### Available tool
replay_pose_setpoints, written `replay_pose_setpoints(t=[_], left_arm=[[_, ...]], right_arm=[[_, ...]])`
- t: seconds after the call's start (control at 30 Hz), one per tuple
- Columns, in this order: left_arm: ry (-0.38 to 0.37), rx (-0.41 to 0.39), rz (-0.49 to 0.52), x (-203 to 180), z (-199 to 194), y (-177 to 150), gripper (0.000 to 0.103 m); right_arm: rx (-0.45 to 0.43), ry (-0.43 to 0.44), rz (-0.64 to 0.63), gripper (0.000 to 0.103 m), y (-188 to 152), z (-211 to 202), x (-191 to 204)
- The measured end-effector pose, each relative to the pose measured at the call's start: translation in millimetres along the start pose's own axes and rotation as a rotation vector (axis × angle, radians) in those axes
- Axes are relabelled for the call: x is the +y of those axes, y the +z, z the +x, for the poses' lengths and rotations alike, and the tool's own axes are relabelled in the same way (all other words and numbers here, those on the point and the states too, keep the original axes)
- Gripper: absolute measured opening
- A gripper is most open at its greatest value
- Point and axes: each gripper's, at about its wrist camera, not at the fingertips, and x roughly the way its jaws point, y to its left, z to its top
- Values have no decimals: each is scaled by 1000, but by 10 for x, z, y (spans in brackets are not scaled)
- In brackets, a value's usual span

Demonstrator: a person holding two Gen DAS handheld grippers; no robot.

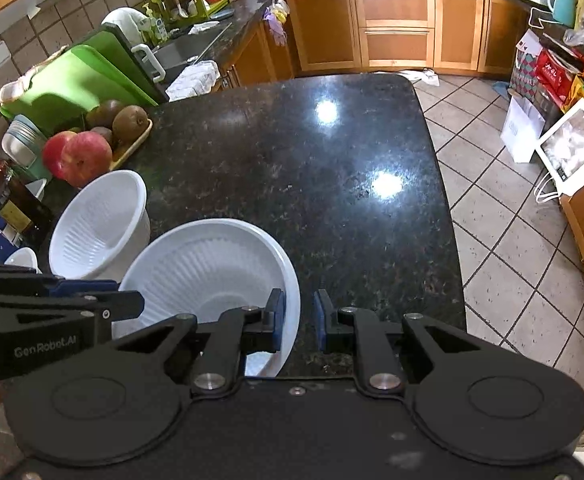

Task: Organize plates and bowls
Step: 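Reach the left gripper to a white bowl rim and grasp it, then lift the white bowl with the left gripper and carry it toward another bowl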

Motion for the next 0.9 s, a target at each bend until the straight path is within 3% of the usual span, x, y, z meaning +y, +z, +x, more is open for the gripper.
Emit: replay_pose_setpoints(t=[0.17, 0.27, 0.47, 0.9], left_arm=[[-21, 12, 6, -7, 91, 21, 31], [-5, 3, 17, -22, 107, 7, 21], [-28, 8, 6, 93, -19, -87, 20], [-34, -12, 10, 733, -769, -822, 20]], right_arm=[[-1, -2, -13, 14, -33, 17, 44], [-14, -21, -42, 13, -64, -9, 116], [-21, -14, -54, 13, -145, -168, 266], [-2, 67, -123, 13, -712, -730, 1208]])
